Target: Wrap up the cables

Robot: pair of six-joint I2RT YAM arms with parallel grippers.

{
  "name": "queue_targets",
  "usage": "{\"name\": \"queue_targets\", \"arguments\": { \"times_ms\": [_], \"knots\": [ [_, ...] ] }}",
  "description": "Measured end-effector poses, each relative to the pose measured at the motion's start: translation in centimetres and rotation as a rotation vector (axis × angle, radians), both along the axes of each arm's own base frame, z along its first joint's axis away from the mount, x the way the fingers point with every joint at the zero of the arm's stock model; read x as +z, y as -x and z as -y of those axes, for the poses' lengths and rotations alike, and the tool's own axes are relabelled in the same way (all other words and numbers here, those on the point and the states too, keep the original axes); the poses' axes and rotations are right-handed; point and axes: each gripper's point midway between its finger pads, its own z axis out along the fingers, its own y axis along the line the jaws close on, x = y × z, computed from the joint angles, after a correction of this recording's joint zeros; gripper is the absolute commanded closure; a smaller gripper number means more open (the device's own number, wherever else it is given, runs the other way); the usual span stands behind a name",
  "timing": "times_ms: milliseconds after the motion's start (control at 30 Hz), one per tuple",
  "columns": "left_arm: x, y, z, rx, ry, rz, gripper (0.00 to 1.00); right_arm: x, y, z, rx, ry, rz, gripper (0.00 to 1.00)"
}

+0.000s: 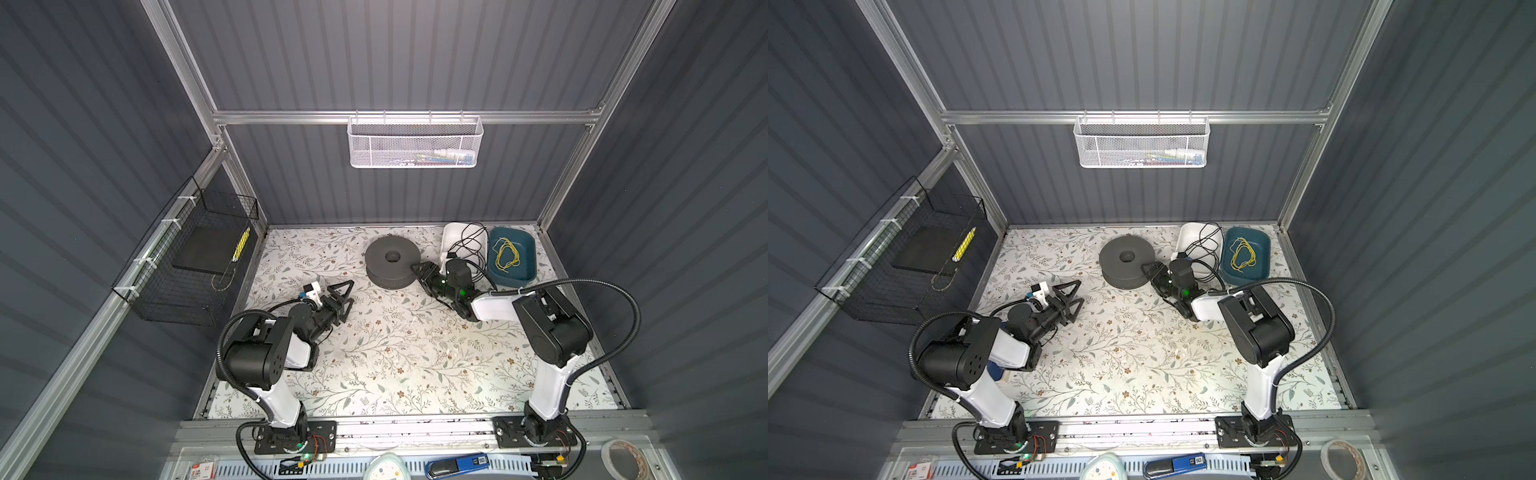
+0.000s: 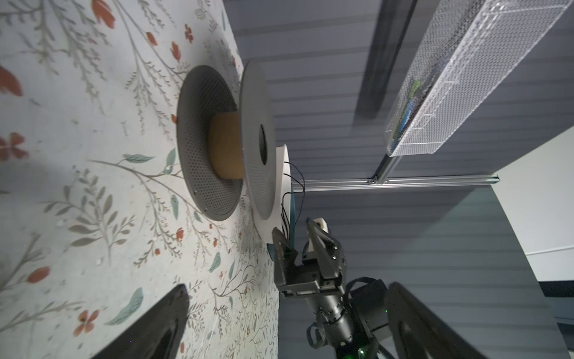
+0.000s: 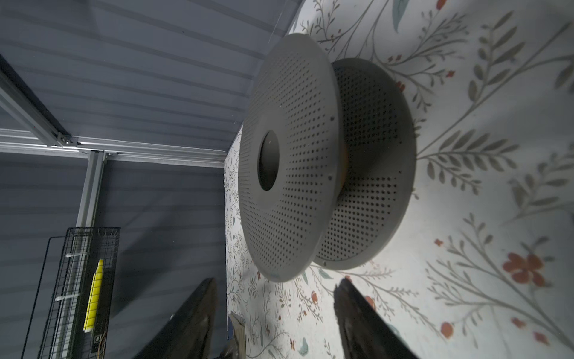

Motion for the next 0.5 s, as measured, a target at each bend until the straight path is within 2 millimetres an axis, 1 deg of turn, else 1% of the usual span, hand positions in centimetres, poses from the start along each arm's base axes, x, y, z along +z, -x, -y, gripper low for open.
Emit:
{"name": "queue_targets", "arguments": {
  "times_ms": [100, 200, 367, 500],
  "knots": [
    [0.2, -0.1, 0.0, 0.000, -0.001, 0.009, 0.01, -1.0, -0.4, -0.1, -0.013, -0.004, -0.019, 0.38],
    [0.4, -0.1, 0.0, 0.000, -0.016, 0.014, 0.01, -1.5, -1.2, -0.5, -0.021, -0.017, -0.029, 0.40],
    [1.6, 0.1, 0.0, 0.001, -0.050, 0.047, 0.01, -1.3, -3.3, -1.7, -0.031, -0.063, -0.019, 0.43],
    [2.9, 0.2, -0.2, 0.008, -0.104, 0.081, 0.01, -1.4, -4.2, -2.2, -0.034, -0.094, -0.011, 0.46]
  ]
}}
